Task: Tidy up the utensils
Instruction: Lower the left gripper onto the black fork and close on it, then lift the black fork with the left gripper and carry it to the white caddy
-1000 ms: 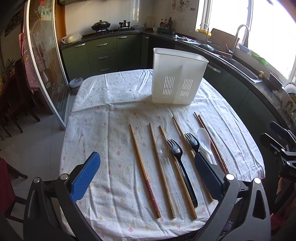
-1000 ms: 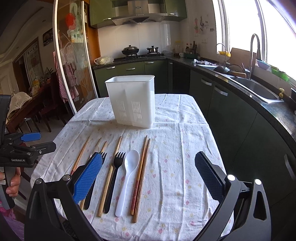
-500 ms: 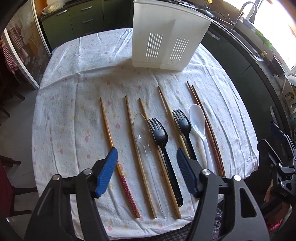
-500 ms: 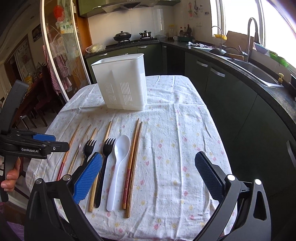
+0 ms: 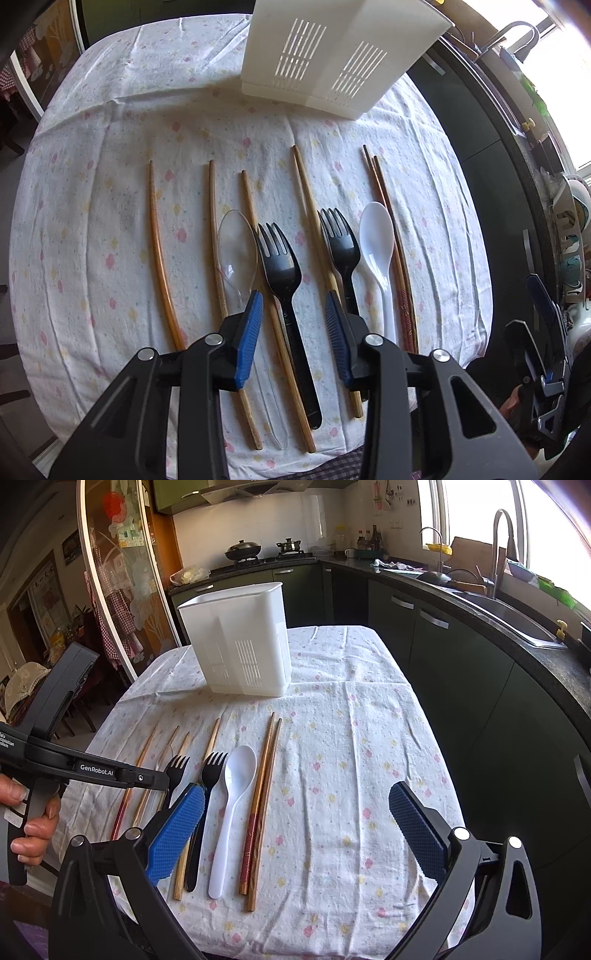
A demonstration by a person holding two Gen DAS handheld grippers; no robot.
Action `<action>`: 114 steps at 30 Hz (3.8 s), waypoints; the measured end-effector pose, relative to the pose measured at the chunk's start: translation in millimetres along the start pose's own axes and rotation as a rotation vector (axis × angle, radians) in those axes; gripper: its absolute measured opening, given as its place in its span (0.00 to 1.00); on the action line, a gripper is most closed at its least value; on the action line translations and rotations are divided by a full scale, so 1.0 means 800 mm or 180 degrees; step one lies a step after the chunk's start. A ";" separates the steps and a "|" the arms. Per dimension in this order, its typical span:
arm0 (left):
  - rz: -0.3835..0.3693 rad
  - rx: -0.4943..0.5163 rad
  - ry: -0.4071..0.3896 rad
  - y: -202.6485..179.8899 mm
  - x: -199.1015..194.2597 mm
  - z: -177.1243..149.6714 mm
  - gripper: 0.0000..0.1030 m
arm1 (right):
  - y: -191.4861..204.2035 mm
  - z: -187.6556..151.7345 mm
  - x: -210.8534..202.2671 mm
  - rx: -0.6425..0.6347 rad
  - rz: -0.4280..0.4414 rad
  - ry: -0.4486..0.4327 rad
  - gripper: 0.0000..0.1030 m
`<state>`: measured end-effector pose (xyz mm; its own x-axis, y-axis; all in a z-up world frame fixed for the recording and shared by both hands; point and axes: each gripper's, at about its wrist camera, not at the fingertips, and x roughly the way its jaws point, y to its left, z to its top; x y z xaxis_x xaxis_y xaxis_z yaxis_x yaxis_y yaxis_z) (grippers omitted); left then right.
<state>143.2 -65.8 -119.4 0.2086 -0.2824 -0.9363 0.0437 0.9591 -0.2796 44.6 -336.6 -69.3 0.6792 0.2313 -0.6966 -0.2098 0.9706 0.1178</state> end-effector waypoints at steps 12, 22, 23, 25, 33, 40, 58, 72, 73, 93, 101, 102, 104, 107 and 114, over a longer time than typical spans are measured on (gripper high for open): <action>-0.0111 -0.0062 0.0066 0.002 0.020 0.014 0.32 | 0.001 0.000 0.001 -0.0008 -0.0004 -0.0012 0.96; -0.0219 0.0009 0.0119 -0.005 0.030 0.017 0.04 | 0.003 -0.002 0.013 -0.0016 0.0044 0.0065 0.96; -0.0241 0.0009 0.0107 -0.005 0.030 0.018 0.04 | 0.004 -0.002 0.015 -0.0013 0.0070 0.0076 0.96; -0.0293 -0.0016 0.0088 -0.004 0.031 0.020 0.04 | 0.005 -0.002 0.018 -0.0002 0.0134 0.0100 0.96; -0.0365 -0.0038 -0.0144 0.008 0.002 0.028 0.04 | 0.029 0.009 0.057 -0.0049 0.0838 0.0438 0.96; -0.0186 0.0052 -0.0386 0.016 -0.037 0.033 0.04 | 0.059 0.038 0.124 -0.0004 0.1058 0.0918 0.66; -0.0175 0.0105 -0.0449 0.027 -0.052 0.025 0.04 | 0.101 0.029 0.194 -0.0056 0.1247 0.1548 0.52; -0.0170 0.0170 -0.0480 0.023 -0.057 0.025 0.04 | 0.097 0.035 0.207 -0.0106 0.0981 0.1474 0.26; -0.0170 0.0175 -0.0483 0.023 -0.058 0.025 0.04 | 0.097 0.036 0.207 -0.0110 0.0976 0.1461 0.26; -0.0289 0.0463 -0.1836 -0.035 -0.214 0.113 0.04 | 0.036 0.080 0.091 0.0273 0.1300 0.0436 0.25; 0.0438 0.0761 -0.3245 -0.081 -0.245 0.181 0.04 | 0.015 0.089 0.069 0.0339 0.1352 0.0270 0.25; 0.0491 0.0794 -0.3279 -0.083 -0.236 0.187 0.04 | 0.014 0.090 0.068 0.0349 0.1362 0.0257 0.25; 0.0524 0.0826 -0.3281 -0.084 -0.218 0.198 0.04 | 0.010 0.091 0.063 0.0375 0.1372 0.0213 0.25; 0.0557 0.0851 -0.3206 -0.083 -0.188 0.207 0.04 | 0.005 0.098 0.055 0.0398 0.1363 0.0124 0.25; 0.0594 0.0903 -0.2911 -0.068 -0.137 0.203 0.04 | 0.003 0.136 0.031 0.0390 0.1297 -0.0159 0.25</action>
<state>276.4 -84.5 32.8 0.9087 -0.1179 -0.4004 0.1416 0.9895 0.0301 137.1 -321.2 -9.2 0.5919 0.5974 -0.5410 -0.3849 0.7993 0.4615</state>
